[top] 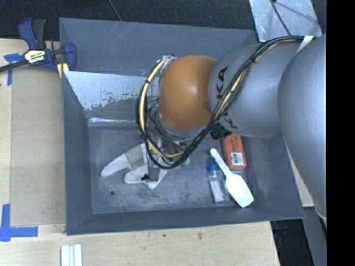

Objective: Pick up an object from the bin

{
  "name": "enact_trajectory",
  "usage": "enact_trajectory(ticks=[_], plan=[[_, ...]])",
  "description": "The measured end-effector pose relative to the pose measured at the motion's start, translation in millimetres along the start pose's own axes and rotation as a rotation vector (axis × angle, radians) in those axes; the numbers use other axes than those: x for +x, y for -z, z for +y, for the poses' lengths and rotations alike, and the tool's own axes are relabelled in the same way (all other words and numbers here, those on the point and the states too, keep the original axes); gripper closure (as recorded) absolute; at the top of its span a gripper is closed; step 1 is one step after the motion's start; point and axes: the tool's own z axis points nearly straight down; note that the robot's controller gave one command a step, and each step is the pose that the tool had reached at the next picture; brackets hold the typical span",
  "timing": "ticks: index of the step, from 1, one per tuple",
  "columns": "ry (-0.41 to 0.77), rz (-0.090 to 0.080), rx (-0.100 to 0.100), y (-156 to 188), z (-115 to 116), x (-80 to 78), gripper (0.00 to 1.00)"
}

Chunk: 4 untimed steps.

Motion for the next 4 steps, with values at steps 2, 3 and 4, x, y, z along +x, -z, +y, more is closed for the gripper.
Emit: enact_trajectory(ticks=[2,3,4], plan=[[-0.039,-0.011,-0.002,-21,6,-6.3,0.00],[0.008,-0.014,-0.005,-62,-3,-2.8,1.00],[0.008,-0.014,-0.005,-62,-3,-2.9,1.00]])
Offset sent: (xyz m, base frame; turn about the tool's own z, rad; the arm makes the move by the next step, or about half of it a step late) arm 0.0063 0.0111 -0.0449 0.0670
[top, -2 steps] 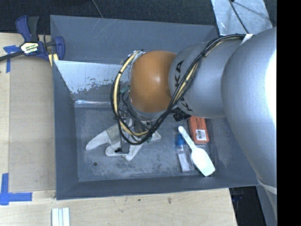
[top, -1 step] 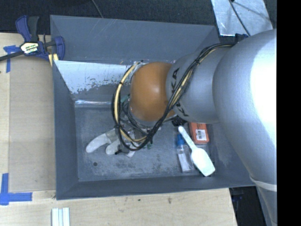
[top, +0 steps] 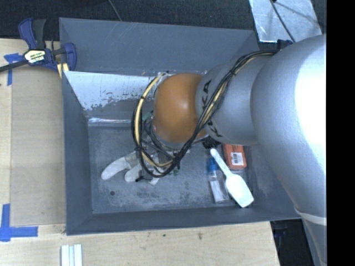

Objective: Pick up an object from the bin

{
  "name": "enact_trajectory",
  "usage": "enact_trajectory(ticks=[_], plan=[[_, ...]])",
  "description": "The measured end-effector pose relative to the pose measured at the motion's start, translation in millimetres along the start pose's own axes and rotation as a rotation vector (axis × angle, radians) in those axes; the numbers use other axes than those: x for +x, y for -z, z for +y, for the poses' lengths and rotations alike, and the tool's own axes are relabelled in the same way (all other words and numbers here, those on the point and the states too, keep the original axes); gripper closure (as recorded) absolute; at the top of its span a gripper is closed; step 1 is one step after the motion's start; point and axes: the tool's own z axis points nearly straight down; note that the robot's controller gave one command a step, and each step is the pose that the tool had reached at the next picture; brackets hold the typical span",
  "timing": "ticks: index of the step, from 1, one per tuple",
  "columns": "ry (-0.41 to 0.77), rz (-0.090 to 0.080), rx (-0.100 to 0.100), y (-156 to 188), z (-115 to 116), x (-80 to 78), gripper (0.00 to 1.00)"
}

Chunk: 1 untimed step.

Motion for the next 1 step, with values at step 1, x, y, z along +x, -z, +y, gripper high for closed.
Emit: enact_trajectory(ticks=[1], plan=[[-0.013,-0.001,0.003,178.5,-7.4,-2.4,1.00]])
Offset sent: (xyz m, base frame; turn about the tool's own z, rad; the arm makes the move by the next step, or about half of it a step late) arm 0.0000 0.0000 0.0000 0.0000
